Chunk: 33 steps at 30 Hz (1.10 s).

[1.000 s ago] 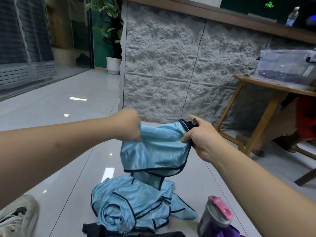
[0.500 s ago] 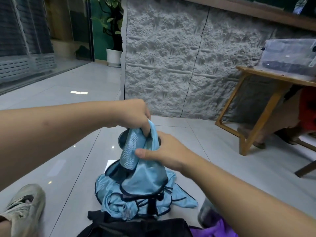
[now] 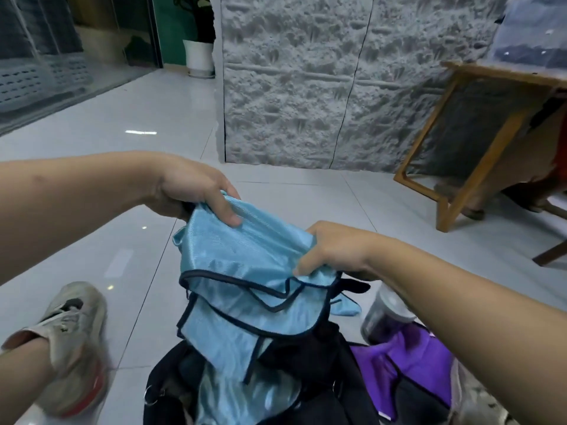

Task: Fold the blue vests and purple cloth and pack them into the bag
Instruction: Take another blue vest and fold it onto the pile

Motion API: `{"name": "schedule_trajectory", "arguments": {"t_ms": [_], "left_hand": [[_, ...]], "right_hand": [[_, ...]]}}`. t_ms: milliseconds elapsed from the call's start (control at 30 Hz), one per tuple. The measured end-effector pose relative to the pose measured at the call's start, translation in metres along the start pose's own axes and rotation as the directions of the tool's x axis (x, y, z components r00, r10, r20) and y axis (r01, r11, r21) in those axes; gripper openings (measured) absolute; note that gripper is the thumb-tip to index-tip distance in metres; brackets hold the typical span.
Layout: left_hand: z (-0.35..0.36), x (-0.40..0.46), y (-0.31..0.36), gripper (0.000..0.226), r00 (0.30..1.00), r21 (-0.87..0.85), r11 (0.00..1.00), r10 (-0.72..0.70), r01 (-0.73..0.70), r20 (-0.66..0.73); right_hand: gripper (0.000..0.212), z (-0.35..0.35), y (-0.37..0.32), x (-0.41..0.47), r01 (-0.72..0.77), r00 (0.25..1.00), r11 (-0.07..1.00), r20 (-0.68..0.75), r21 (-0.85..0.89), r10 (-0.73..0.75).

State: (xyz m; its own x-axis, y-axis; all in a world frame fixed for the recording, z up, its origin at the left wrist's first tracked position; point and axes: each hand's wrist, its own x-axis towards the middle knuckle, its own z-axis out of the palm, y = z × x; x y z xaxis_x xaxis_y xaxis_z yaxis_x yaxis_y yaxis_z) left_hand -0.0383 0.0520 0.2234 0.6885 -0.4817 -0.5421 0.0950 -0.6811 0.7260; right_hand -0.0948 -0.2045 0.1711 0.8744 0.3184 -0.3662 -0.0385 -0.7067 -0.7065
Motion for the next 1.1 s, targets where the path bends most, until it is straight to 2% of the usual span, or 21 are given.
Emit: {"name": "schedule_trajectory", "arguments": {"t_ms": [33, 133, 233, 300, 367, 467, 567, 633, 733, 800, 833, 900, 1000, 1100], "left_hand": [[0.005, 0.004, -0.012, 0.014, 1.0, -0.027, 1.0, 0.005, -0.005, -0.004], [0.025, 0.014, -0.046, 0.004, 0.997, -0.087, 0.995, 0.05, -0.055, -0.058], [0.049, 0.02, -0.079, 0.021, 0.979, -0.143, 0.977, 0.137, -0.159, -0.15], [0.071, 0.021, -0.105, 0.028, 0.978, -0.126, 0.975, 0.17, -0.185, -0.12], [0.096, 0.02, -0.136, 0.033, 0.987, -0.065, 0.985, 0.156, -0.158, -0.038], [0.137, 0.023, -0.183, 0.048, 0.988, -0.012, 0.993, 0.118, -0.117, 0.095], [0.169, 0.026, -0.212, 0.036, 0.97, -0.103, 0.99, 0.114, -0.094, 0.214], [0.18, 0.029, -0.22, 0.031, 0.95, -0.209, 0.977, 0.098, -0.036, 0.295], [0.183, 0.035, -0.225, 0.018, 0.904, -0.32, 0.944, 0.068, 0.078, 0.422], [0.182, 0.038, -0.227, 0.01, 0.881, -0.373, 0.911, 0.026, 0.173, 0.471], [0.182, 0.041, -0.228, 0.007, 0.873, -0.39, 0.895, 0.002, 0.215, 0.487], [0.184, 0.046, -0.229, 0.007, 0.877, -0.346, 0.903, -0.067, 0.257, 0.475], [0.195, 0.057, -0.229, 0.009, 0.934, -0.258, 0.921, -0.217, 0.293, 0.285], [0.206, 0.067, -0.232, 0.014, 0.958, -0.295, 0.911, -0.269, 0.287, 0.102]], "right_hand": [[0.01, 0.003, 0.005, -0.002, -0.011, 0.999, 1.0, -0.032, -0.001, 0.011], [0.01, 0.016, 0.021, -0.005, -0.025, 0.985, 1.0, -0.171, -0.006, 0.024], [0.012, 0.041, 0.042, -0.014, 0.026, 0.949, 0.994, -0.309, -0.104, -0.057], [0.01, 0.067, 0.06, -0.026, 0.071, 0.935, 0.971, -0.325, -0.227, -0.144], [0.011, 0.097, 0.08, -0.042, 0.122, 0.956, 0.948, -0.223, -0.295, -0.192], [0.009, 0.14, 0.11, -0.055, 0.192, 0.98, 0.894, 0.034, -0.406, -0.195], [0.012, 0.159, 0.123, -0.056, 0.213, 0.969, 0.891, 0.205, -0.401, -0.139], [0.022, 0.16, 0.121, -0.051, 0.215, 0.95, 0.901, 0.294, -0.377, -0.104], [0.02, 0.152, 0.114, -0.039, 0.146, 0.891, 0.963, 0.454, -0.227, -0.028], [0.008, 0.147, 0.112, -0.033, 0.014, 0.845, 0.995, 0.534, -0.102, 0.043], [0.011, 0.148, 0.113, -0.028, -0.075, 0.822, 0.996, 0.563, -0.052, 0.091], [0.022, 0.155, 0.115, -0.02, -0.188, 0.782, 0.982, 0.6, -0.027, 0.166], [0.024, 0.17, 0.118, -0.005, -0.036, 0.819, 0.953, 0.538, -0.299, 0.2], [0.032, 0.18, 0.117, 0.007, 0.037, 0.87, 0.873, 0.446, -0.486, 0.211]]}}
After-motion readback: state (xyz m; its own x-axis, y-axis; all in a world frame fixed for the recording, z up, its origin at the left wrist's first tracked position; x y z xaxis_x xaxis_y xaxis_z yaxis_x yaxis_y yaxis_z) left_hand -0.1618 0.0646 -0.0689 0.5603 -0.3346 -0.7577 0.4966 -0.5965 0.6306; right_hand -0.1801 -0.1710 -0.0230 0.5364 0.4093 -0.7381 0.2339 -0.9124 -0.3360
